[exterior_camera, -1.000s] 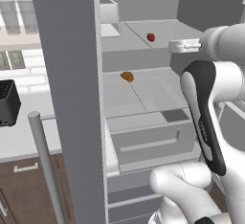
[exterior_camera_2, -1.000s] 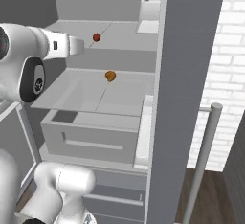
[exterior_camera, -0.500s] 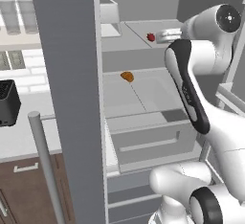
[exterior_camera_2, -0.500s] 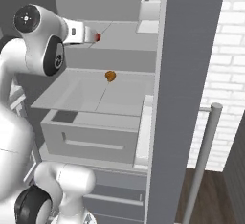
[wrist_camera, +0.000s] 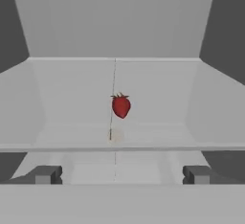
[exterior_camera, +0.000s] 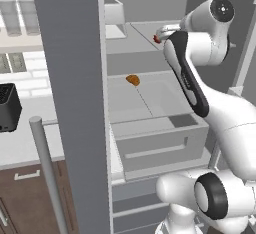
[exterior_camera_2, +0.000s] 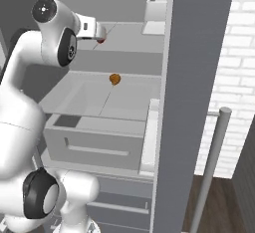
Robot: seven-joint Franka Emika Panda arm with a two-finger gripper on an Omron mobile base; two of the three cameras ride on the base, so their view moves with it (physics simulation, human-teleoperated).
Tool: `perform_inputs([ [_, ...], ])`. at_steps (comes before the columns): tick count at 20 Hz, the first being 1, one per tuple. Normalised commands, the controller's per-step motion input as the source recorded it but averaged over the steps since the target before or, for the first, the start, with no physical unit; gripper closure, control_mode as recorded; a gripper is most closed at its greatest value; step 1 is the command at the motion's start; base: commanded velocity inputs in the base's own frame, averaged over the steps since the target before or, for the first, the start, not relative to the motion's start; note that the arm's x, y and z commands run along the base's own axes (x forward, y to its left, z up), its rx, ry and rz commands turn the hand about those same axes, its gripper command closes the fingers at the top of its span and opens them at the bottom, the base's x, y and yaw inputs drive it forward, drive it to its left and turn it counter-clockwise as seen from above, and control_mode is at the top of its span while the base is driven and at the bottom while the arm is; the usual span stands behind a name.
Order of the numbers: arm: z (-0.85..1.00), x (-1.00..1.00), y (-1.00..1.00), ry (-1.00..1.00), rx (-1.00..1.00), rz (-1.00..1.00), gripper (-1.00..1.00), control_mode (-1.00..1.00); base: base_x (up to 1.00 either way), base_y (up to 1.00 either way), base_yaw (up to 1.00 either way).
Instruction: Take the strawberry from the fridge and place it on top of the pancake, located on the dining counter.
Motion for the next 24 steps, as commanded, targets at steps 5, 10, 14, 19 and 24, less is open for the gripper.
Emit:
perform_inputs([
  [5,-0.15,0.78,0.0,0.15,0.0,0.0,-1.0,-1.0,0.0,0.0,0.0],
  [10,-0.09,0.7,0.02,0.17,0.0,0.0,-1.0,-1.0,0.0,0.0,0.0],
  [14,-0.06,0.48,0.0,0.01,0.0,0.0,-1.0,-1.0,0.0,0.0,0.0],
  [19,-0.15,0.4,0.0,0.0,0.0,0.0,-1.0,-1.0,0.0,0.0,0.0],
  [24,-0.21,0.36,0.0,0.0,0.0,0.0,-1.0,-1.0,0.0,0.0,0.0],
])
